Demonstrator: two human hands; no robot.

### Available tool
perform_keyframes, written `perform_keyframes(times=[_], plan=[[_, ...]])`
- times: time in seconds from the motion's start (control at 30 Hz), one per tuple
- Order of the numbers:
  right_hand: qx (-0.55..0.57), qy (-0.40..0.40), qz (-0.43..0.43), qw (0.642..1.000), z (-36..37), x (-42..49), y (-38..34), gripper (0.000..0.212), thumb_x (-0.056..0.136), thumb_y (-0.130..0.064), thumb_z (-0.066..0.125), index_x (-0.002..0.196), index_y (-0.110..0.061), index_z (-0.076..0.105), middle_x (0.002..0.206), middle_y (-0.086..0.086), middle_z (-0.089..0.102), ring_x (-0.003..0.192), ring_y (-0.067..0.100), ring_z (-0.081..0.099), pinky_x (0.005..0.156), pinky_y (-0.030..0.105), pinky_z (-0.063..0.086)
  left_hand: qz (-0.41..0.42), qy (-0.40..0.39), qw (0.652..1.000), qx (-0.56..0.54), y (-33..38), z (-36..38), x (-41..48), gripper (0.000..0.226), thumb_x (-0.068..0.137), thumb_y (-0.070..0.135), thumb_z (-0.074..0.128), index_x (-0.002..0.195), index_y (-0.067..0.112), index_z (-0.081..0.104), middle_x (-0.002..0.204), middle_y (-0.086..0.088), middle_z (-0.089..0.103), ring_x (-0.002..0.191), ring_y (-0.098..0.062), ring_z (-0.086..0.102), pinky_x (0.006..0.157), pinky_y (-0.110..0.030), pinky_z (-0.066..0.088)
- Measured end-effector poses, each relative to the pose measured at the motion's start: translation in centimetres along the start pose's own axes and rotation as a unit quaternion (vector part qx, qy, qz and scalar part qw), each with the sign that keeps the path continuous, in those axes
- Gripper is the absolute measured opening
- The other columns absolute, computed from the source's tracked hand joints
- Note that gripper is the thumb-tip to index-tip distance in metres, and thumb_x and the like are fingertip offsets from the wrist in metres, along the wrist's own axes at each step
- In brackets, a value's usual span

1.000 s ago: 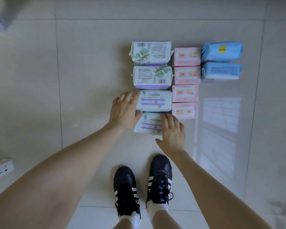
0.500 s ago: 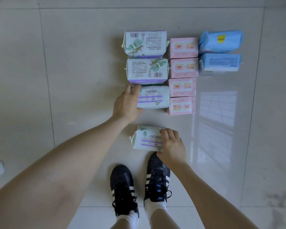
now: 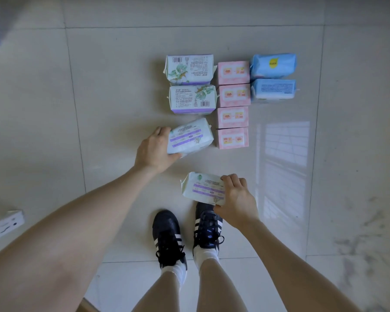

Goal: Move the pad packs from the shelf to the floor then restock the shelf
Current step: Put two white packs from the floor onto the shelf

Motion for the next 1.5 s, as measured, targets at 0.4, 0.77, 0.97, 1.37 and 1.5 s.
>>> perform_keyframes(times=[0.4,0.77,0.97,1.37,1.5], plan=[[-0.011,0.035,-0.008,0.999,-11.5,-10.0,-4.6,0.068,0.066,-0.033,0.074,0.124,-0.015,0.044,0.117,-0.003,0.046,0.106,0.019,0.042,0.062,0.03,0.047,-0.049,0.014,0.999,-0.013,3.9,-13.7,-9.4,0.063,0.068,0.038,0.08,0.117,0.01,0.052,0.115,-0.009,0.055,0.097,-0.035,0.06,0.076,-0.039,0.047],[0.07,0.125,-0.029,0.989,-26.5,-18.1,-10.7,0.07,0.062,-0.03,0.076,0.122,-0.013,0.044,0.116,0.002,0.048,0.105,0.023,0.044,0.07,0.036,0.051,-0.054,0.109,0.993,-0.015,9.0,-29.2,-19.3,0.064,0.068,0.046,0.079,0.116,0.013,0.052,0.114,-0.006,0.056,0.096,-0.034,0.062,0.073,-0.037,0.045],[0.164,0.186,-0.024,0.969,-33.4,-22.6,-15.3,0.063,0.059,-0.034,0.076,0.115,-0.021,0.049,0.102,-0.007,0.048,0.099,0.021,0.051,0.067,0.03,0.044,-0.036,0.165,0.985,-0.028,10.3,-38.6,-24.2,0.062,0.068,0.049,0.077,0.114,0.017,0.052,0.117,-0.003,0.057,0.099,-0.032,0.061,0.075,-0.036,0.046],[0.175,0.276,-0.122,0.937,-45.1,-33.1,-26.7,0.067,0.055,-0.046,0.075,0.115,-0.025,0.05,0.103,-0.008,0.054,0.09,0.014,0.052,0.071,0.034,0.05,0.047,0.288,0.957,0.005,11.1,-57.9,-35.4,0.067,0.069,0.054,0.076,0.119,0.015,0.053,0.116,-0.004,0.058,0.106,-0.031,0.059,0.077,-0.038,0.045],[0.166,0.307,-0.183,0.919,-49.6,-36.9,-30.7,0.069,0.057,-0.043,0.078,0.117,-0.022,0.05,0.103,-0.007,0.055,0.092,0.015,0.055,0.071,0.035,0.052,0.073,0.329,0.941,0.024,11.6,-64.4,-39.3,0.063,0.07,0.055,0.075,0.116,0.017,0.053,0.113,-0.002,0.059,0.104,-0.028,0.059,0.074,-0.035,0.043]])
Point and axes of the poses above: each hand's wrist, its own x-axis towards the middle knuckle, its own z-axis out of the palm, y = z × x, the point moved 2 cm from there along x, towards the middle knuckle
